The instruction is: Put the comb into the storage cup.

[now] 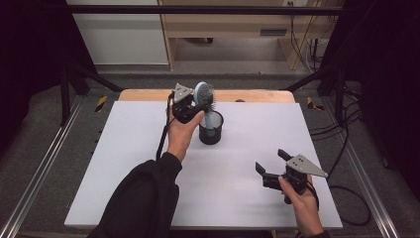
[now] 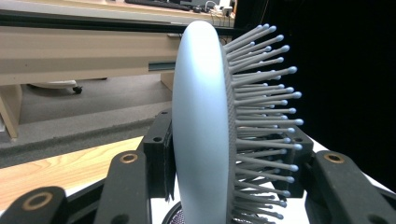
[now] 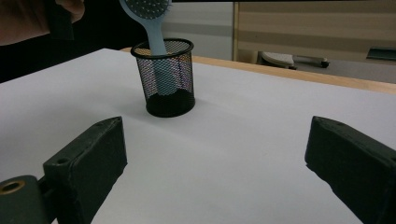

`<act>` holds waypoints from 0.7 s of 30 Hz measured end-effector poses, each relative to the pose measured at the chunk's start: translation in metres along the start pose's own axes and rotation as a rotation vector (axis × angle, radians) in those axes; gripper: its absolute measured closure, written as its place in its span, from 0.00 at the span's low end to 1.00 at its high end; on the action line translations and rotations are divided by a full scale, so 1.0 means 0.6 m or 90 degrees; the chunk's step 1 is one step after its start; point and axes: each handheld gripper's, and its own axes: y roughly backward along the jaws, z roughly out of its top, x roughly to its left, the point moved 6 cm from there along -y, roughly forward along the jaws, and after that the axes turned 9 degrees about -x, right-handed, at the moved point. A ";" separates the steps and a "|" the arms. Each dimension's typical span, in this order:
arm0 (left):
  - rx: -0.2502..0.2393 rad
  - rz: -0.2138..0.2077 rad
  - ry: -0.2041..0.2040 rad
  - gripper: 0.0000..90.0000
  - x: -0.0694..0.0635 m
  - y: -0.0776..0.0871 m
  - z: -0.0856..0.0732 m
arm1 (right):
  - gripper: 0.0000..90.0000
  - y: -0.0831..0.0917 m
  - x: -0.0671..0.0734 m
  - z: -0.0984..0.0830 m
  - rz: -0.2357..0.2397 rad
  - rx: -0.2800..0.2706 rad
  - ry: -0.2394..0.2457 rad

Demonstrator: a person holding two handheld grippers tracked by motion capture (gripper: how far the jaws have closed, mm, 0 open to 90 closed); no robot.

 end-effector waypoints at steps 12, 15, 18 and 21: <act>0.002 0.002 0.003 0.56 0.002 0.001 -0.006 | 0.06 -0.001 0.001 -0.001 0.000 0.001 0.000; 0.001 0.005 0.006 0.56 0.003 0.001 -0.010 | 0.06 -0.001 0.000 -0.001 -0.001 0.000 0.001; 0.005 0.006 0.007 0.56 0.005 0.001 -0.014 | 0.06 -0.001 0.000 -0.001 0.000 0.000 0.000; 0.005 0.005 0.008 0.56 0.006 0.001 -0.014 | 0.06 -0.001 0.000 -0.001 0.001 0.001 0.000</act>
